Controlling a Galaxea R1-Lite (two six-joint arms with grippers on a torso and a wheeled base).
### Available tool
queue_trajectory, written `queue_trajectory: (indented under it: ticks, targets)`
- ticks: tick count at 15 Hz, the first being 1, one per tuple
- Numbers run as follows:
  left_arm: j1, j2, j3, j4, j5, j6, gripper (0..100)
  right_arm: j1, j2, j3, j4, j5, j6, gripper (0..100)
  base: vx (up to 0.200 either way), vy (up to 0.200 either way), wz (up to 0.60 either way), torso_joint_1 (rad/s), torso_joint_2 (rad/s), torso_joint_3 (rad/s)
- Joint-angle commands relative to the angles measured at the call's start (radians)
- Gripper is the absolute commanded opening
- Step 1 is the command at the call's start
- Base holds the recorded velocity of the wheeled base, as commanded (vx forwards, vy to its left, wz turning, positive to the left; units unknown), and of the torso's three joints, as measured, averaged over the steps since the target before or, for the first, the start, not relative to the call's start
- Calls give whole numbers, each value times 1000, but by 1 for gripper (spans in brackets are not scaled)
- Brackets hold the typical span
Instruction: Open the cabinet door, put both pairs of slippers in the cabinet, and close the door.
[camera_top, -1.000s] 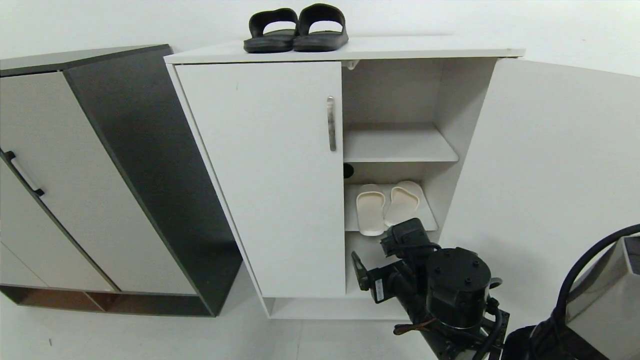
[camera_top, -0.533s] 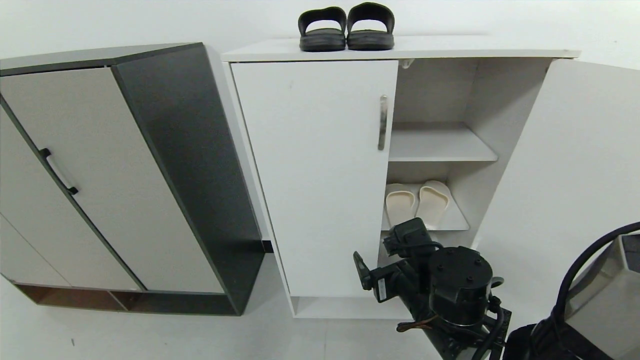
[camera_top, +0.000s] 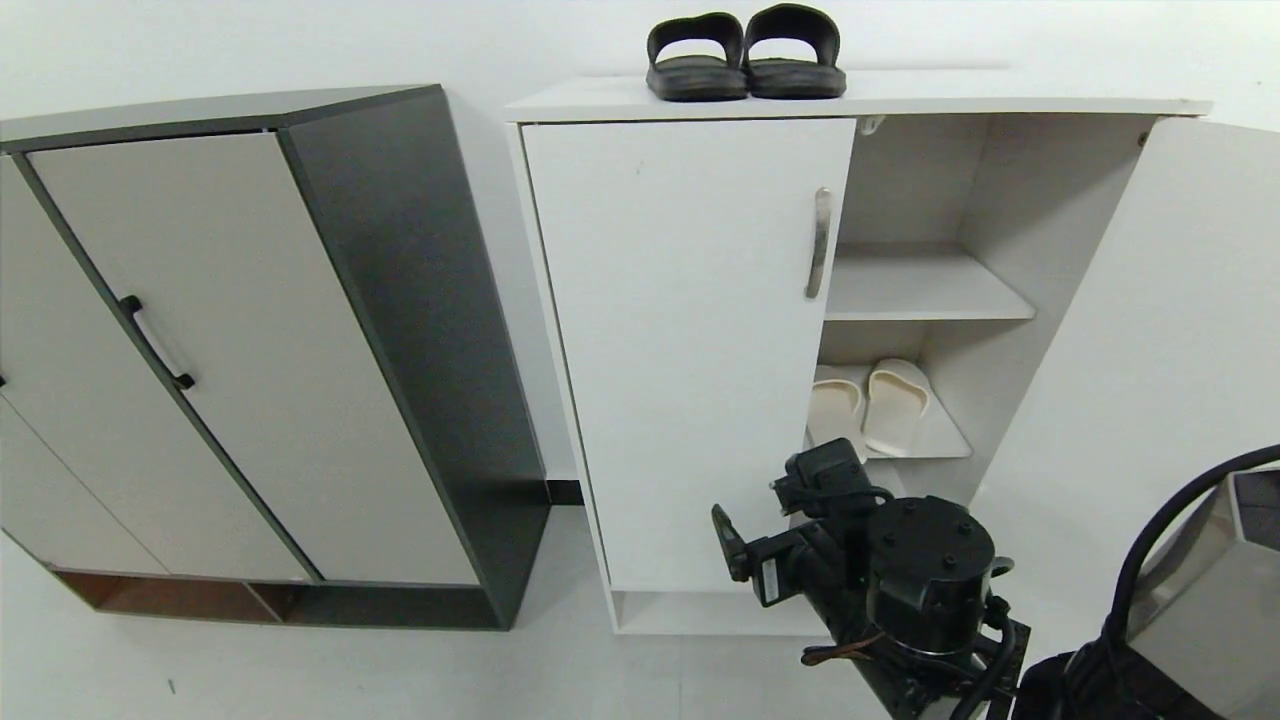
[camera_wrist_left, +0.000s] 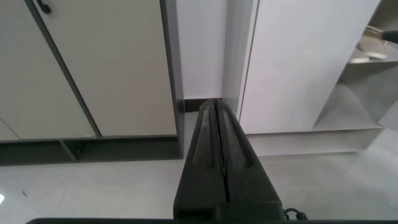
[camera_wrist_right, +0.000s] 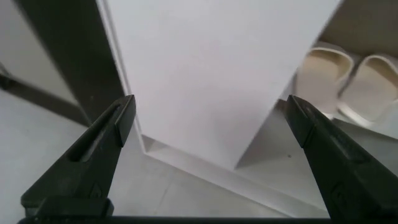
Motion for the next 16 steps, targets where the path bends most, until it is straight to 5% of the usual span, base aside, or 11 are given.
queue_trajectory:
  ticks: [1,11,16]
  targets:
    - [0,2,0,0,0,0,0,-1,9,-1,0,0,-1,100,0,0,0,0,0,0]
    - [0,0,0,0,0,-2,0,-5,25,-4,0,0,1,100,0,0,0,0,0,0]
    - [0,0,0,0,0,-2,0,-5,25,-2,0,0,1,100,0,0,0,21,-249,-300]
